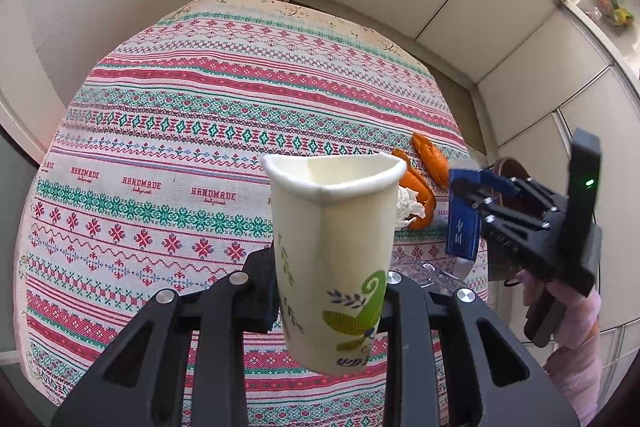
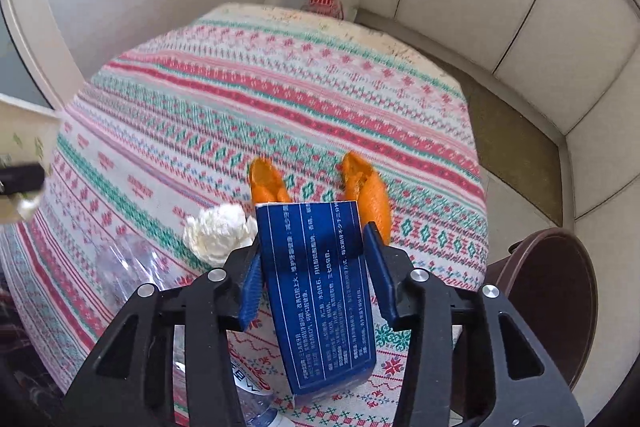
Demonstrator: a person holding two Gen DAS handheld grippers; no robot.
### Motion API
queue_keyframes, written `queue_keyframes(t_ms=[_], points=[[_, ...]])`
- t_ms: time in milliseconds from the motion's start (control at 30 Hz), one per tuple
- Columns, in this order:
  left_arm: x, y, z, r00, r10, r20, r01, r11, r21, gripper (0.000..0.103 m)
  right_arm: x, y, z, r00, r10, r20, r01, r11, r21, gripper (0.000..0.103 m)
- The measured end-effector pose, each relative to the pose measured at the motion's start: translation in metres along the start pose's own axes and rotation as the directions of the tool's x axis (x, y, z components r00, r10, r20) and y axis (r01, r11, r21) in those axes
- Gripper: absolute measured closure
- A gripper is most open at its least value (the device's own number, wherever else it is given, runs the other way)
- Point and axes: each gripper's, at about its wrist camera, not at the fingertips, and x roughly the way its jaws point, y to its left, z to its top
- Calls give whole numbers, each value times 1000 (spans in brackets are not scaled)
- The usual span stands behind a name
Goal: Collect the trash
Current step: 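Carry the blue box over the brown bin and open the right tool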
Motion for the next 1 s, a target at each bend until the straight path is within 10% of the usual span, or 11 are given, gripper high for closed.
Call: queue_keyframes(t_ms=[67, 300, 467, 533, 567, 600, 933, 1000], points=[[1, -1, 0, 1000, 0, 1, 0, 1000, -1, 76, -14, -8, 7, 999, -2, 40, 1, 999, 37, 103], [3, -5, -1, 1000, -7, 6, 7, 1000, 2, 76, -74, -38, 17, 973, 2, 232, -42, 985, 165, 103], [6, -8, -1, 1000, -18, 3, 18, 1000, 6, 76, -78, -42, 15, 980, 66, 190, -90, 989, 121, 102], [7, -10, -2, 1000, -23, -3, 23, 1000, 3, 76, -65, -34, 9, 991, 40, 131, -49, 997, 67, 70], [8, -10, -2, 1000, -26, -6, 26, 1000, 0, 76, -54, -28, 5, 994, 3, 111, -7, 999, 38, 24], [9, -9, -2, 999, -30, -11, 30, 1000, -3, 76, -46, -23, 1, 994, -22, 110, 21, 1000, 12, 13], [8, 2, 0, 999, -37, -25, 36, 999, -25, 75, 34, -10, 1, 999, 6, -39, -5, 1000, 25, 24], [8, 5, 0, 999, -34, -30, 33, 999, -28, 75, 44, -10, 3, 998, 22, -62, -20, 999, 44, 40]])
